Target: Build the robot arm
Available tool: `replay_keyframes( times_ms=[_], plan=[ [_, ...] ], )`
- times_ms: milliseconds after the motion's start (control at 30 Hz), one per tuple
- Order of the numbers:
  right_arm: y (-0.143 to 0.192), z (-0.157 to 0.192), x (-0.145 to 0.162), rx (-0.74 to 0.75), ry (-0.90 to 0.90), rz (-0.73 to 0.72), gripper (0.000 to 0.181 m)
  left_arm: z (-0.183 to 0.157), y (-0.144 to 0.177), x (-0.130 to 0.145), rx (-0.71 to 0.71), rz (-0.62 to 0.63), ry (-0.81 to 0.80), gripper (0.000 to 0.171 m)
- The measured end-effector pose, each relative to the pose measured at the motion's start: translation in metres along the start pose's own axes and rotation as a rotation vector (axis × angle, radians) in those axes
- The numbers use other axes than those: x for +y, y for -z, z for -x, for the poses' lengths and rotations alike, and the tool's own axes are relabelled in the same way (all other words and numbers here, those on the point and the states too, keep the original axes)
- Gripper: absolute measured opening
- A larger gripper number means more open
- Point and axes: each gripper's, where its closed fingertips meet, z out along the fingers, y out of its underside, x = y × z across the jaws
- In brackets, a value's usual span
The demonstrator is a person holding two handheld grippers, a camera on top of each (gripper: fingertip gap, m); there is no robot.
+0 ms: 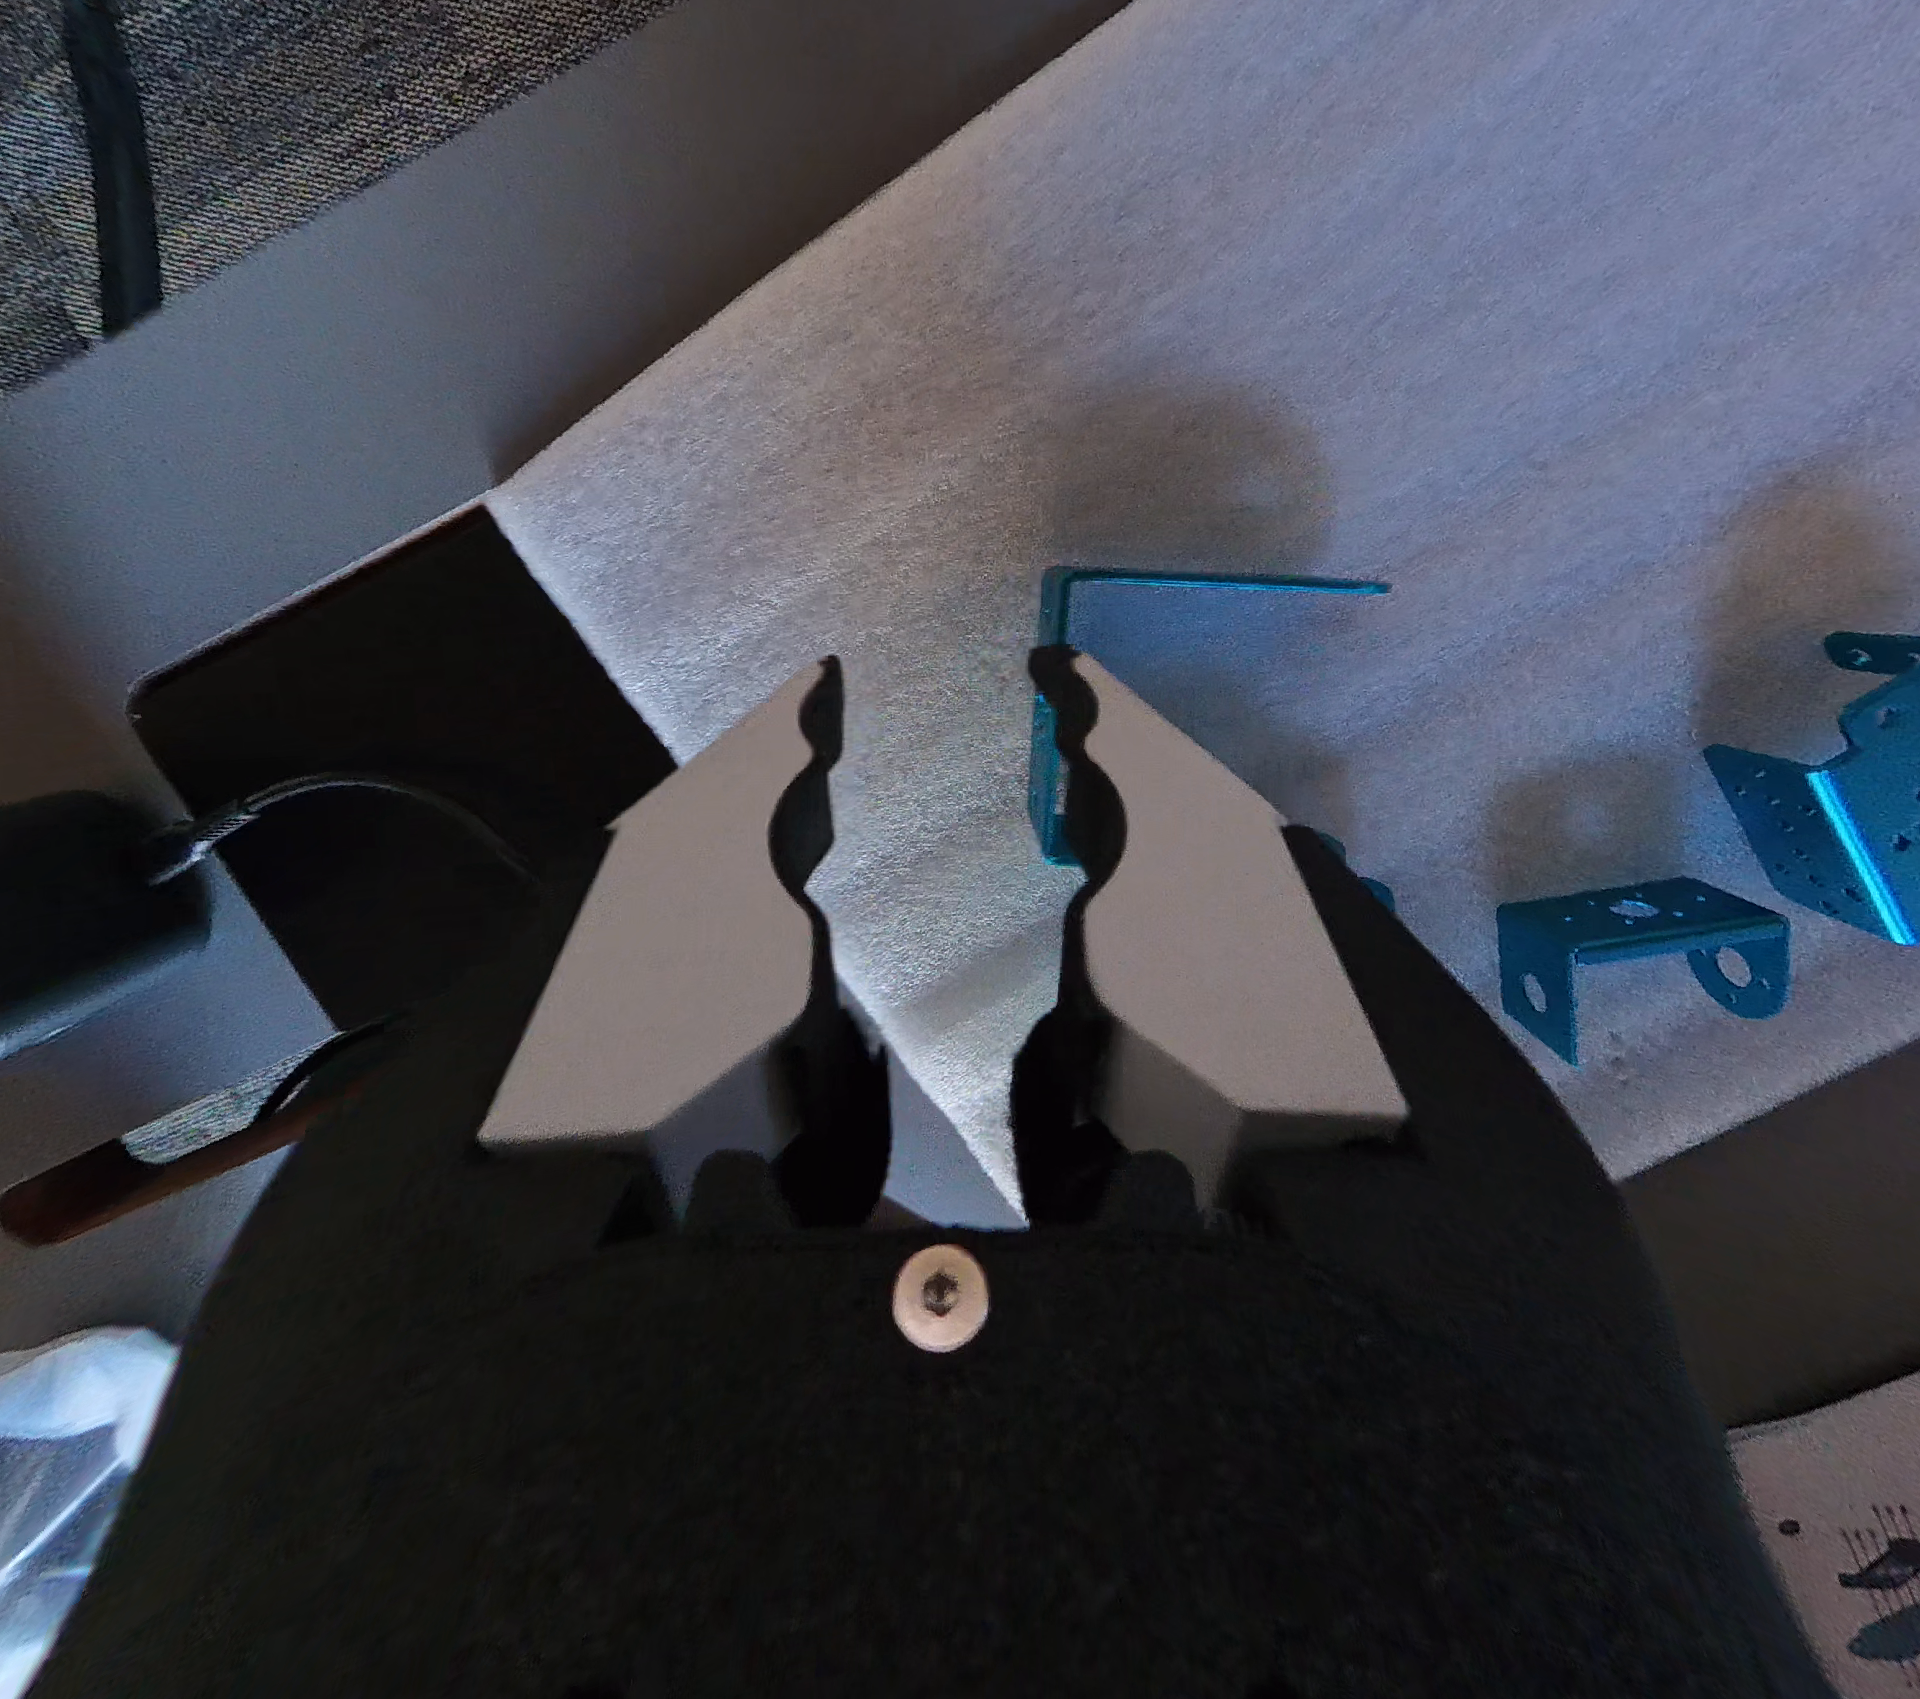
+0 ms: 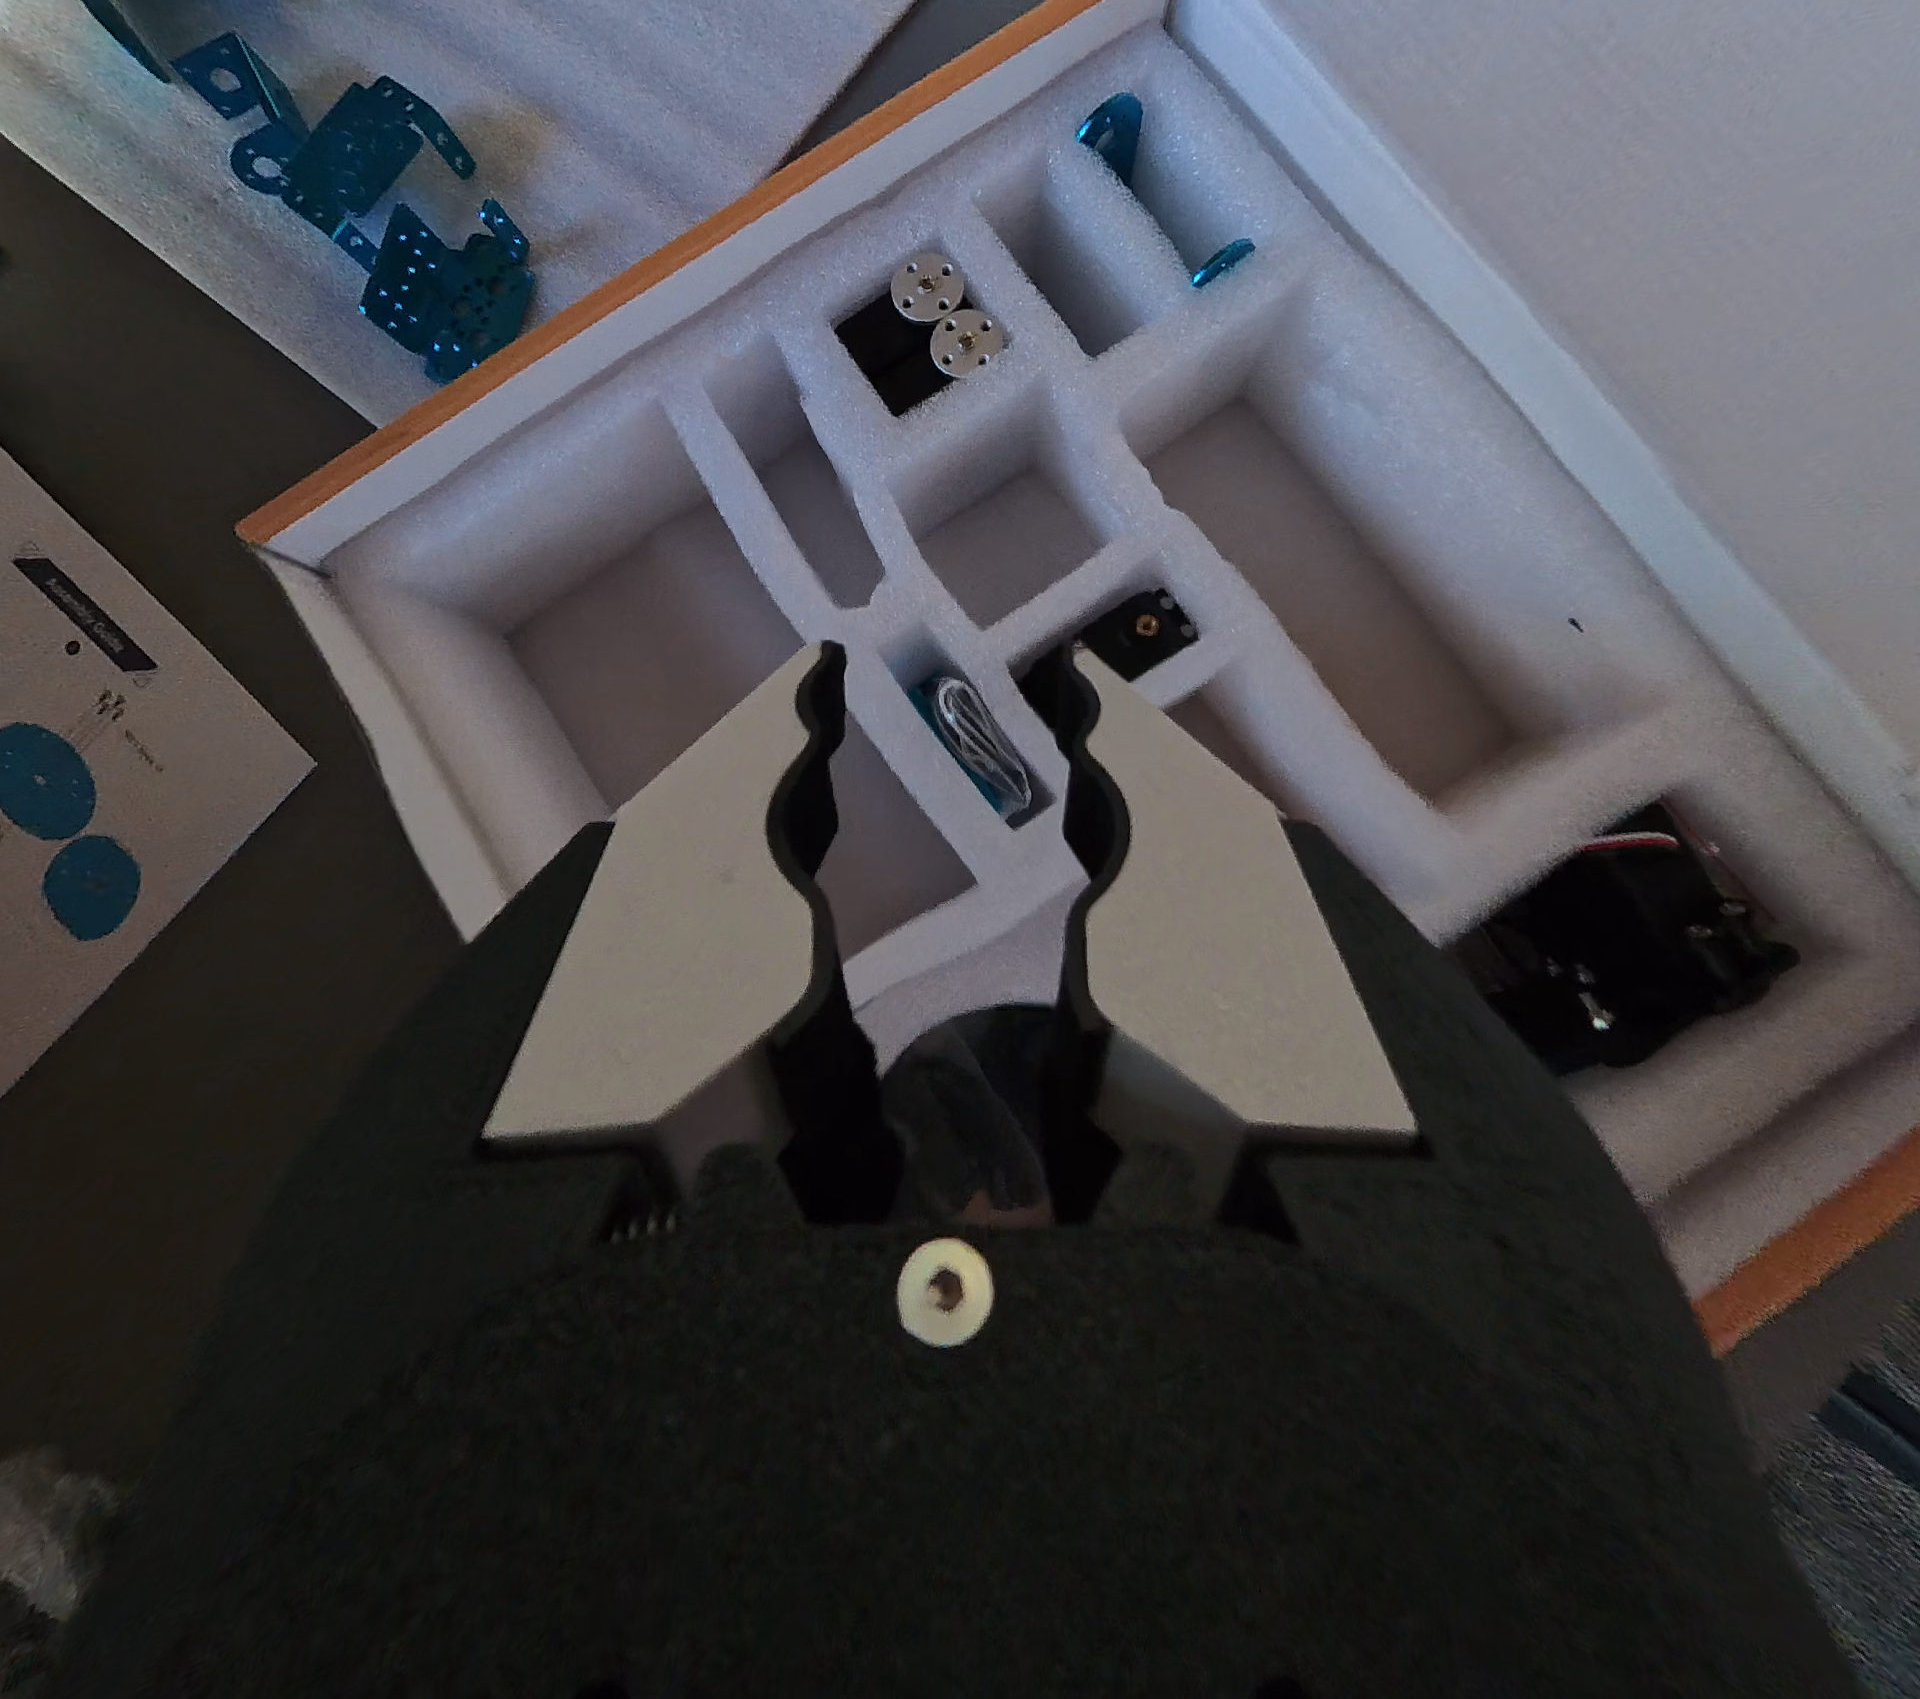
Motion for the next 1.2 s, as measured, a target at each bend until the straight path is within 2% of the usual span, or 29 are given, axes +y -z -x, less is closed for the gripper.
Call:
replay_keyframes(
  times_ms=[133, 233, 300, 367, 467, 567, 667, 700, 900, 967, 1133, 1200],
  plan=[
    [-0.025, -0.021, -0.014, 0.013, -0.052, -0.007, 0.032, -0.003, 0.019, -0.02, -0.063, -0.018, -0.073, 0.046],
    [-0.046, -0.042, -0.029, 0.031, -0.126, 0.021, 0.027, -0.022, 0.041, -0.051, -0.113, -0.074, -0.159, 0.046],
    [-0.06, -0.053, -0.039, 0.041, -0.184, 0.051, 0.025, -0.053, 0.053, -0.073, -0.084, -0.12, -0.199, 0.046],
    [-0.07, -0.07, -0.047, 0.108, -0.269, 0.091, 0.019, -0.096, 0.058, -0.091, 0.009, -0.154, -0.211, 0.046],
    [-0.087, -0.066, -0.063, 0.048, -0.432, 0.121, 0.017, -0.162, 0.055, -0.113, 0.155, -0.181, -0.197, 0.046],
    [-0.097, -0.058, -0.069, 0.027, -0.493, 0.187, 0.015, -0.193, 0.046, -0.129, 0.174, -0.207, -0.205, 0.042],
    [-0.1, -0.057, -0.073, 0.046, -0.51, 0.236, 0.013, -0.199, 0.04, -0.135, 0.19, -0.235, -0.191, 0.021],
    [-0.101, -0.06, -0.072, 0.063, -0.518, 0.253, 0.012, -0.2, 0.04, -0.136, 0.214, -0.246, -0.172, 0.019],
    [-0.109, -0.063, -0.057, 0.116, -0.563, 0.376, 0.015, -0.236, 0.059, -0.149, 0.438, -0.346, -0.065, 0.023],
    [-0.11, -0.066, -0.056, 0.14, -0.584, 0.372, 0.014, -0.253, 0.067, -0.154, 0.499, -0.384, -0.042, 0.023],
    [-0.112, -0.068, -0.055, 0.171, -0.617, 0.372, 0.011, -0.28, 0.072, -0.153, 0.554, -0.42, -0.043, 0.021],
    [-0.113, -0.067, -0.056, 0.188, -0.608, 0.383, 0.012, -0.281, 0.075, -0.152, 0.557, -0.451, -0.041, 0.012]
  ],
)
